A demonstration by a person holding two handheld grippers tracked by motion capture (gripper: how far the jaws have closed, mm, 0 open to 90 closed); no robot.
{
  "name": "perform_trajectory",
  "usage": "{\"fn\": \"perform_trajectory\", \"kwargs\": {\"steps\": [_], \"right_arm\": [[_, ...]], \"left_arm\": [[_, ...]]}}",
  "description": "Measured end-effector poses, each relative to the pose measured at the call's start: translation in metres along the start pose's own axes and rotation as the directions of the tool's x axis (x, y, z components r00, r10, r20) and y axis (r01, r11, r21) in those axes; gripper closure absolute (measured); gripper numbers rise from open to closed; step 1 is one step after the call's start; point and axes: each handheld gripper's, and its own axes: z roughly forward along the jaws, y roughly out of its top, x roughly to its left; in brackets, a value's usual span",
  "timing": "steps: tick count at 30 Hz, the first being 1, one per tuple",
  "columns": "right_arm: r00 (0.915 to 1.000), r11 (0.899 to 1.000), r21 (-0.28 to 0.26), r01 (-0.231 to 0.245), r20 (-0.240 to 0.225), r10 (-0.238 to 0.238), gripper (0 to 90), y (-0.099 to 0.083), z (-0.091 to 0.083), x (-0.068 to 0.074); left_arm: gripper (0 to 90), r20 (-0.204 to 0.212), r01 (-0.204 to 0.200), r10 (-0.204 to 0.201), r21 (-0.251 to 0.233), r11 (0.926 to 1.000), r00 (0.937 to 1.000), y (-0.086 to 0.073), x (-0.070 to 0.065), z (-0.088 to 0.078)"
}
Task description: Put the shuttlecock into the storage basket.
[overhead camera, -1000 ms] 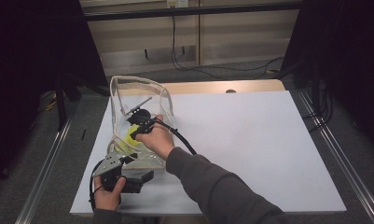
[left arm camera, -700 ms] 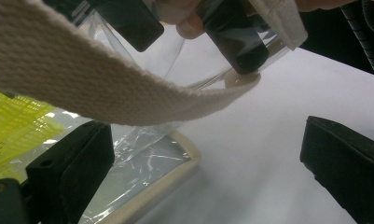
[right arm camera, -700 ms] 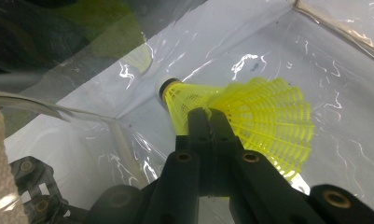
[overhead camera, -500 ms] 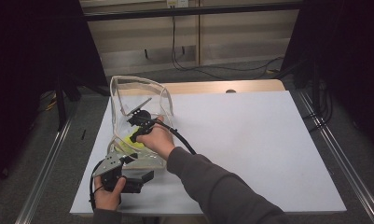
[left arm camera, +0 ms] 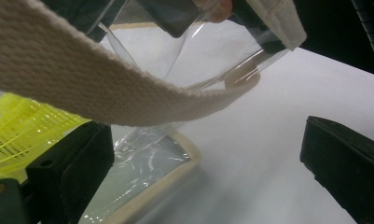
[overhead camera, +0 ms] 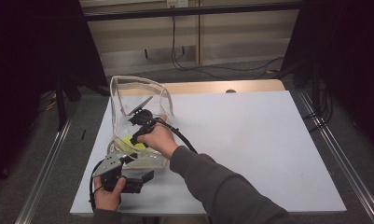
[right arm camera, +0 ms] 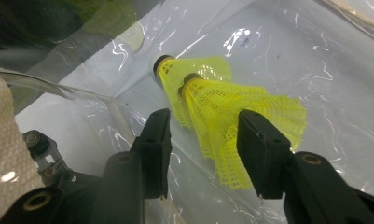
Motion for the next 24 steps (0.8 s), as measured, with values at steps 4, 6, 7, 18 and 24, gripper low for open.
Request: {"fn": "perform_trajectory", "kwargs": {"steps": [4,6,7,18,24], "right_arm": [[1.0,1.0,-0.001,0.001,-0.001,-0.001,50.9,0.0,-0.004,0.0],[1.0,1.0,-0.008,-0.005,-0.006,0.005,49.0,0.001,-0.007,0.001],[1.0,1.0,-0.01,0.001,-0.007,-0.001,48.2,0.001,-0.009,0.001],[0.9988,0.998,-0.045,0.048,-0.01,-0.049,41.0,0.005,-0.029,0.002],[0.9976,0.995,-0.07,0.067,-0.011,-0.068,35.6,0.006,-0.045,0.002]], "left_arm": [[2.8,0.0,-0.004,0.004,0.002,1.0,1.0,0.0,0.0,0.0],[2.8,0.0,0.001,-0.001,-0.002,1.0,1.0,0.0,0.0,0.0],[2.8,-0.001,0.0,0.0,-0.001,1.0,1.0,0.0,0.0,0.0],[2.8,0.003,-0.007,0.007,0.008,0.9999,1.0,0.001,0.001,0.001],[2.8,0.001,-0.007,0.007,0.011,0.9999,1.0,0.001,0.001,0.002]]}}
